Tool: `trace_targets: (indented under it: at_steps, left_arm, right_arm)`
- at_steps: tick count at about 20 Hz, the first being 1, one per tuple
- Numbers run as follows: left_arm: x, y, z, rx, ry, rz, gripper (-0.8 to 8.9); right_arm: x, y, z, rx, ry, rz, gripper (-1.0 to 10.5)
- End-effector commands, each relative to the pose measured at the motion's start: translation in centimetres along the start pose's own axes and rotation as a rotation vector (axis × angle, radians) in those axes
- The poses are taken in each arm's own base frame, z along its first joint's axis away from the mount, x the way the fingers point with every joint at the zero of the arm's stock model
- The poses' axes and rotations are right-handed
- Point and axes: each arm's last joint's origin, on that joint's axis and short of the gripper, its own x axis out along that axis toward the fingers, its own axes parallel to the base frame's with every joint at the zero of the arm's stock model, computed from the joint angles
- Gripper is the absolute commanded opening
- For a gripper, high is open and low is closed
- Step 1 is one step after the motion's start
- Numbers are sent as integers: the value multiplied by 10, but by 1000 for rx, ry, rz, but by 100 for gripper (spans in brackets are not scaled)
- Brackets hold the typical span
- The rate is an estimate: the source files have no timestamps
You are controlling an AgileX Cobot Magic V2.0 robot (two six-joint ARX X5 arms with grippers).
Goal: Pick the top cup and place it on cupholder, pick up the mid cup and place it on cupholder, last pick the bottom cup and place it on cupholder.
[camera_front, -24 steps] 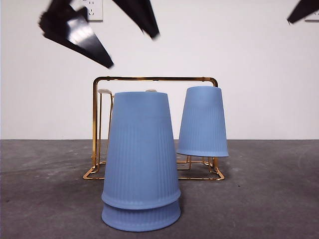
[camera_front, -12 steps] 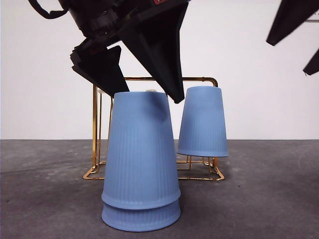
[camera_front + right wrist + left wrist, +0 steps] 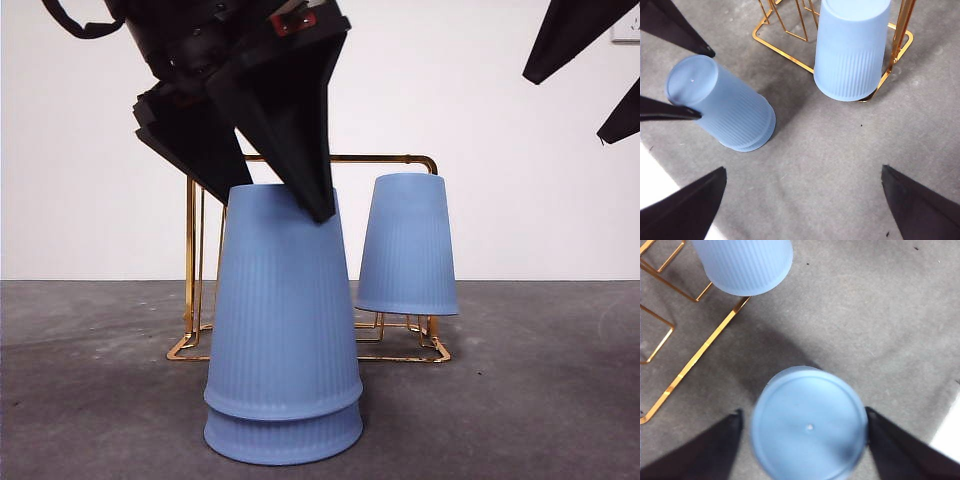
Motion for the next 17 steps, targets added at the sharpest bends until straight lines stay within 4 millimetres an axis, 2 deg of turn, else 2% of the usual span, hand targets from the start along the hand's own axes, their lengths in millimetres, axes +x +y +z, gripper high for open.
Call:
trace_targets:
  at_steps: [1,9,17]
  left_arm:
    - [1,-3,5,9,-7,-4,274]
    - [-8,-3,6,6,-37,-4,274]
    - [-43,-3,20,5,-95,-3,274]
  right_arm:
    - [0,1,3,3,-11,9,491]
    - [0,1,3,2,-15,8,491]
    - [0,1,3,2,-16,8,491]
